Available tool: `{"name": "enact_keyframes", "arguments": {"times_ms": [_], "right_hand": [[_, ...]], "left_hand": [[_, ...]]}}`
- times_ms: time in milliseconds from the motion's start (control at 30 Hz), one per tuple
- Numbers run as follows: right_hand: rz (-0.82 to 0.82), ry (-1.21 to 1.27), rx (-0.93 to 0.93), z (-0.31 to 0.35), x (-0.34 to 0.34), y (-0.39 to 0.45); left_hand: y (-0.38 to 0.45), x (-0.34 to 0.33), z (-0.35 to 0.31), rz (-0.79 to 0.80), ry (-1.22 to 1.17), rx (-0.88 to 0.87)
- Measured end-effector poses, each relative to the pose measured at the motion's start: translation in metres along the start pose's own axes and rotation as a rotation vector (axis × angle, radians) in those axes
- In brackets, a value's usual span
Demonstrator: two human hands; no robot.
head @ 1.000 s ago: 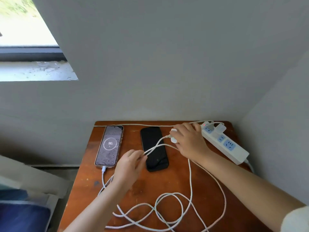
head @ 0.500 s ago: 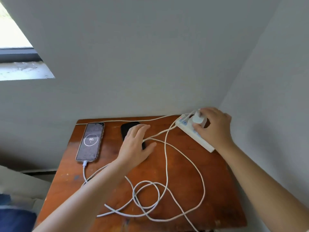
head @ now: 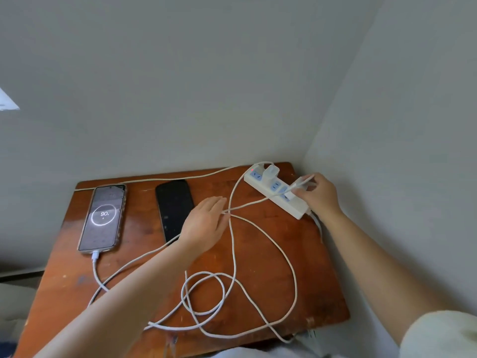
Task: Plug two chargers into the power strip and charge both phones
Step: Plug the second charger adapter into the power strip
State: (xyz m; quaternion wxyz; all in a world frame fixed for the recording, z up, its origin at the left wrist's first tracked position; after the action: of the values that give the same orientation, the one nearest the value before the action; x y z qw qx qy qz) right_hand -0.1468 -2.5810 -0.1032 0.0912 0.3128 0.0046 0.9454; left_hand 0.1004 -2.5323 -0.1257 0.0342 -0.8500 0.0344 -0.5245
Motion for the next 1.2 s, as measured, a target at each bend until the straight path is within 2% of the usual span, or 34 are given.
{"name": "enact_keyframes", "arguments": {"times_ms": [233,400,500,667,833,933,1033,1200], "right_hand": [[0.065,-0.214,0.04,0.011,-0.007,0.025],[-0.008,-0.418,0.009,0.012,-0.007,0.024],[-0.061,-0.434,-0.027,0.015,-0.015,0.021],[0.067,-0.505,0.023,0.024,-0.02,0.029],[0.104,-0.462,-0.093,0.022,-0.007,0.038],[0.053,-0.421,-0.128,0.022,-0.008,0.037],[-0.016,-0.389,-0.122,0.027,-0.015,0.033],[0.053,-0.468,-0.058,0.033,-0.015,0.031]], "left_hand": [[0.007,0.0,0.04,0.066,0.04,0.113],[0.011,0.003,0.051,0.118,0.073,0.1],[0.018,0.007,0.056,0.131,0.124,0.095],[0.026,0.008,0.062,0.162,0.156,0.071],[0.03,0.002,0.072,0.157,0.171,0.044],[0.027,-0.006,0.081,0.186,0.199,0.056],[0.023,-0.014,0.088,0.209,0.234,0.053],[0.022,-0.018,0.094,0.193,0.282,0.023]]}}
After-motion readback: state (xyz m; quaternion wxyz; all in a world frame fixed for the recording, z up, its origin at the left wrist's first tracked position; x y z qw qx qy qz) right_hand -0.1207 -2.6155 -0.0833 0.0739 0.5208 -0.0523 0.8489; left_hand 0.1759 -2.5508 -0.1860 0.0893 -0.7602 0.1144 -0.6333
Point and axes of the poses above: each hand's wrist, its own y-axis towards the middle knuckle, its own x-axis out of the back of the hand, z = x × y, the point moved 1 cm from there along y, towards the middle knuckle, and after that the axes turned 10 degrees about x, right-handed, at the moved point
